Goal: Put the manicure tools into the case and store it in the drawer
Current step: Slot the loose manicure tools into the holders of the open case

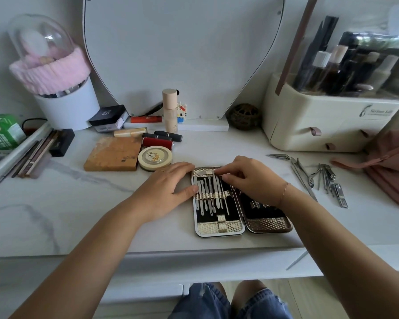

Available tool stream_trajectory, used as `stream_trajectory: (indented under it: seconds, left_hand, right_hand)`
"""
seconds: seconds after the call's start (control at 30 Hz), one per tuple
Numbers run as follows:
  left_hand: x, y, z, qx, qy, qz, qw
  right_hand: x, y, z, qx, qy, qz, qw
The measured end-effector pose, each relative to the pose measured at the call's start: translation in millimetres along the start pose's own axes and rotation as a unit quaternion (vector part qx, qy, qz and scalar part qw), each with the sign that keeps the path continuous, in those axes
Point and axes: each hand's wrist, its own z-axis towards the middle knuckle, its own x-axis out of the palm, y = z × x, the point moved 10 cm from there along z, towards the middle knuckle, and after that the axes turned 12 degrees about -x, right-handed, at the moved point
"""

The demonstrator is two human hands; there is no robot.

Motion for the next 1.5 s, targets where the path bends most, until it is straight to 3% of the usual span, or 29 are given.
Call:
stream_trajectory:
  seconds: [0.3,0.43,0.53,0.63,0.87,1.17,1.5]
  left_hand:
    - [0.2,0.4,-0.2,-0.003,-0.001,0.0,1.0]
    - [0.0,3.4,0.0,0.002,-0.003,-0.004,1.0]
    - [-0.5,2.5,-1.1,0.011,-0.006,-0.005,1.0]
    - [-0.8,-0.1,-0.1,0.023,-0.008,-0.007,1.0]
    - [-0.8,1.2,1.2,0.023,-0.018,-0.012,0.999]
    - [-2.7,-1.8,-1.7,0.015,-0.014,-0.014,1.0]
    - [-3.5,-5.1,-3.6,0.008,-0.011,-0.013,1.0]
  right_hand:
    - [2.3,6.6,-6.1,-0.024,0.037,-0.027,0.999]
    - [-28.1,-5.1,-18.3,-0.011,-0.09,0.038,0.995]
    - [-71.8,-53.2,-47.1,0.081,-0.226,0.021,0.971]
    - [-103.0,-103.6,-85.4,0.194,-0.281,0.001,0.94]
    - [-96.9,-137.7,-109.6,0.269,-0.213,0.017,0.939]
    - [-88.0,-137.8,-101.5,0.322,-0.149,-0.102,0.929]
    - [-85.0,-157.3,-105.3,0.377,-0.123,-0.06,0.916]
